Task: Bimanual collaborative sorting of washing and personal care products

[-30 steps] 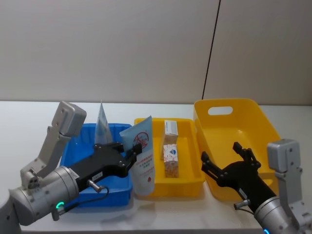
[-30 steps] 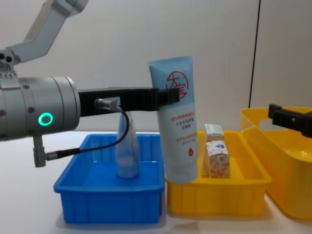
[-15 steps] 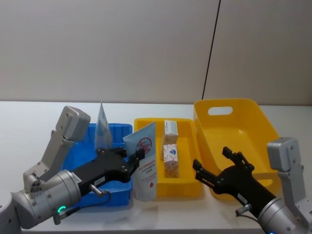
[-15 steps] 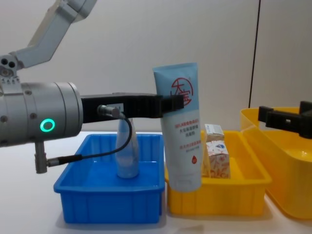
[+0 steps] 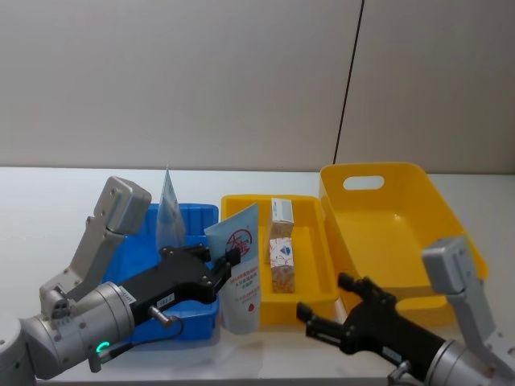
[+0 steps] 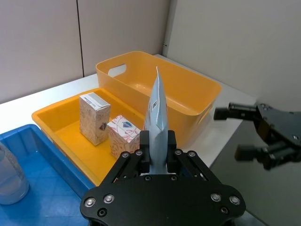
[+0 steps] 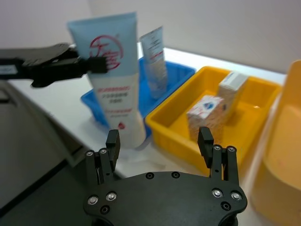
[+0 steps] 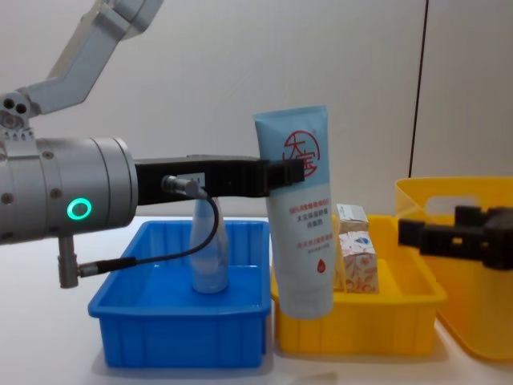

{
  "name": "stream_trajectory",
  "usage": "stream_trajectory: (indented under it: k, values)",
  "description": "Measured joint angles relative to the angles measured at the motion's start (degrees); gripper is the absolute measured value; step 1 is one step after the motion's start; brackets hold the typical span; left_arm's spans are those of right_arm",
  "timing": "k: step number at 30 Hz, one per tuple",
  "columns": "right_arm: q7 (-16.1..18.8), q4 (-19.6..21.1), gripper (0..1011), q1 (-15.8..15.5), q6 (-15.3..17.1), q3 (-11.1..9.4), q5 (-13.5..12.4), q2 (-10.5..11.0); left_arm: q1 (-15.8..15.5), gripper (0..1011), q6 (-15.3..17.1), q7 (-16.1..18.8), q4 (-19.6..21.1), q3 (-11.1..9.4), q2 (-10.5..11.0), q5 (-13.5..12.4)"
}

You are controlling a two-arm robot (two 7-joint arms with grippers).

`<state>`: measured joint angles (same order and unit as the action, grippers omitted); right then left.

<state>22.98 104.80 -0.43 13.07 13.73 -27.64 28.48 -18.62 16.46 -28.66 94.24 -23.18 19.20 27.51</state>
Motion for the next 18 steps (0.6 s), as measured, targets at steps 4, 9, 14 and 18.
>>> stream_trajectory:
  k: [4, 9, 14, 18]
  values:
    - [2.43, -1.14, 1003, 1.08, 0.82, 1.34, -0.42, 1.04, 0.02, 169, 0.03, -0.03, 0.0, -0.03, 0.02, 0.0]
    - [4.46, -2.9, 1003, 2.54, 0.91, 3.13, -0.37, 1.62, 0.03, 169, 0.04, -0.03, 0.0, -0.06, 0.04, 0.0]
    - [4.7, -4.38, 1003, 3.56, -0.49, 4.41, 0.76, 1.35, 0.04, 169, 0.04, -0.03, 0.0, -0.09, 0.06, 0.0]
    - [4.2, -5.85, 1003, 4.42, -2.52, 5.51, 2.18, 0.61, 0.03, 169, 0.04, -0.04, 0.0, -0.09, 0.06, 0.0]
